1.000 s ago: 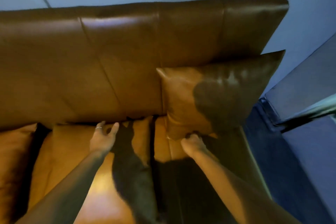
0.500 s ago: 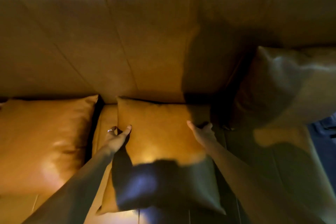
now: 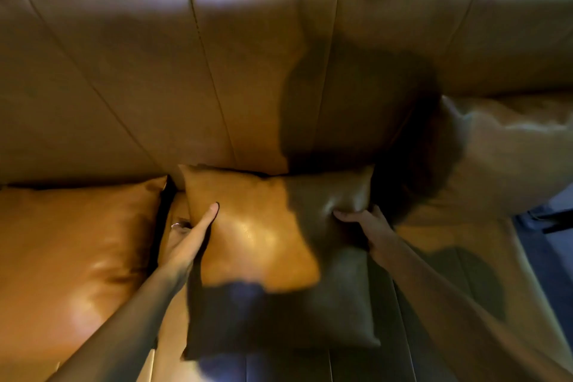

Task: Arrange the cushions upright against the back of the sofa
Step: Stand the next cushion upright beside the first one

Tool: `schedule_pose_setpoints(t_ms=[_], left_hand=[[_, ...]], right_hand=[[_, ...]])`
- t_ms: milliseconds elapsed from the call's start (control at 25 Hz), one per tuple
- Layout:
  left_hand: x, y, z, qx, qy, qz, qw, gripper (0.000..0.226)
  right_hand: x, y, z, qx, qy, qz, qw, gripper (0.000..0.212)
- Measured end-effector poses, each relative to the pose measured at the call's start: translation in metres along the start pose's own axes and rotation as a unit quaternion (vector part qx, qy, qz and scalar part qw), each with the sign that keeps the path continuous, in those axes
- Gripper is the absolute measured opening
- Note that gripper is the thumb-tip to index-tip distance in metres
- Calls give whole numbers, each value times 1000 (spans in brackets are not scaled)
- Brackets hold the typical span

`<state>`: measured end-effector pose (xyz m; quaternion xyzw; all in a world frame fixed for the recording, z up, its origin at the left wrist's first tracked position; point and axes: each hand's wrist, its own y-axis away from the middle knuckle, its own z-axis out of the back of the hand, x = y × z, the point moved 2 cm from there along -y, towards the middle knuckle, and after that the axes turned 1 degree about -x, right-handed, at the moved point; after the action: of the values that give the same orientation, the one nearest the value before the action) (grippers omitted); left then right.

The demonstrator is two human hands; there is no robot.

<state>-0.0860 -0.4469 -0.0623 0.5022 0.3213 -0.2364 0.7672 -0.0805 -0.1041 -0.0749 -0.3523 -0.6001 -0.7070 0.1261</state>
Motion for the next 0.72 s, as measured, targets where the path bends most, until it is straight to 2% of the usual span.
schedule_pose_setpoints(t_ms=[80,120,240,280,400,560,720], left_hand=[[-26,2,0,11,20,-39,999,64],[-40,1,0,22,28,-52,998,74],[-78,1,-2,43,21,-66,997,122],[-86,1,-4,38,35,-64,997,129],[-99,-1,-12,30,128,-98,986,115],[-103,4,-18,40,179,-121,976,124],[-99,4,-17,52,240,-131,961,100]], right_hand=[[22,10,-2,17,-11,38,999,126],[36,18,-4,19,-9,59,998,122],[74,31,-4,18,4,109,994,104],[85,32,-5,21,5,121,992,103],[111,38,-6,27,16,151,988,103],[121,41,-9,55,19,138,989,103],[118,40,-9,67,-39,141,987,98]])
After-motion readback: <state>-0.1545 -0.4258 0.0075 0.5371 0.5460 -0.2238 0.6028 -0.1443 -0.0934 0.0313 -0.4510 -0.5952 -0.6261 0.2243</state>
